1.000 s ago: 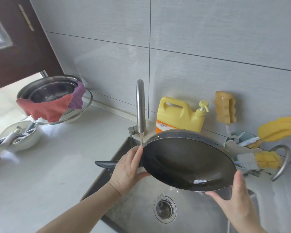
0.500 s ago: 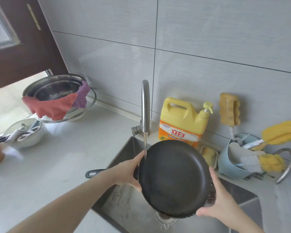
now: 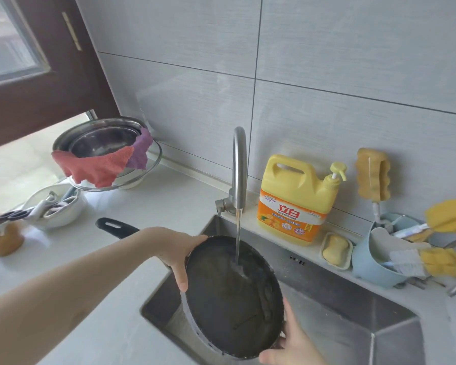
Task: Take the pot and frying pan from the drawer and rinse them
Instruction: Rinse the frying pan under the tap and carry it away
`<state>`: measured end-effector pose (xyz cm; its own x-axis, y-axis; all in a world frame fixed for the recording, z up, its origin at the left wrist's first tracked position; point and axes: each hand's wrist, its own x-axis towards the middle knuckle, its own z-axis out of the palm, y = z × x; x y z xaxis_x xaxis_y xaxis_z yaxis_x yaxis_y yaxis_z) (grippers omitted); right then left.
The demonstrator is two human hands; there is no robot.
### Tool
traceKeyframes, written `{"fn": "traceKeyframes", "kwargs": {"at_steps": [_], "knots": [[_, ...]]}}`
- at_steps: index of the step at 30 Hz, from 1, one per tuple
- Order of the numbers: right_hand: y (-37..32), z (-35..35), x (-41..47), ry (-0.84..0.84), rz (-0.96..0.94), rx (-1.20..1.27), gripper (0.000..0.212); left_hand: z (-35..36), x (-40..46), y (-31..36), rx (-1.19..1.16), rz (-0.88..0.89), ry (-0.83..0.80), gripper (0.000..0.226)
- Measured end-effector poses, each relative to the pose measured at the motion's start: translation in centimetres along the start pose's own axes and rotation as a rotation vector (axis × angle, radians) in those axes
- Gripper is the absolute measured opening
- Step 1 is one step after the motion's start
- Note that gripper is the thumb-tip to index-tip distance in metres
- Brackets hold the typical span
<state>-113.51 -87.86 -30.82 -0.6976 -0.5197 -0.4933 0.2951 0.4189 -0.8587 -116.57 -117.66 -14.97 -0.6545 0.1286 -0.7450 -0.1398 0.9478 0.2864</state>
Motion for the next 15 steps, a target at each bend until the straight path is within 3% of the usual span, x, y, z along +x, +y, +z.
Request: {"fn": "traceKeyframes", "kwargs": {"at_steps": [2, 4, 6, 9, 11, 15], "knots": [[0.7, 0.3, -0.5, 0.112, -0.027, -0.048, 0.103, 0.9, -0.3, 0.0, 0.098, 0.019, 0.147, 0.122], [1.5, -0.2, -0.5, 0.144, -0.09, 0.022, 0.136, 2.3, 0.2, -0.6, 0.144, 0.045, 0.294, 0.127], [0.8, -2.0, -1.2, 0.267, -0.128, -0.009, 0.147, 4.0, 1.2, -1.2, 0.085, 0.097, 0.416, 0.13], [-1.7, -5.8, -1.6, 0.245, -0.213, -0.194, 0.149, 6.5, 2.9, -1.9, -0.129, 0.14, 0.507, 0.135], [-4.5, -8.4, -2.2, 0.209, -0.234, -0.287, 0.149, 7.6, 3.8, -1.6, -0.297, 0.166, 0.496, 0.137], [-8.6, -12.1, -3.5, 0.136, -0.138, -0.51, 0.145, 8.4, 4.7, -0.5, -0.555, 0.263, 0.303, 0.13]]}}
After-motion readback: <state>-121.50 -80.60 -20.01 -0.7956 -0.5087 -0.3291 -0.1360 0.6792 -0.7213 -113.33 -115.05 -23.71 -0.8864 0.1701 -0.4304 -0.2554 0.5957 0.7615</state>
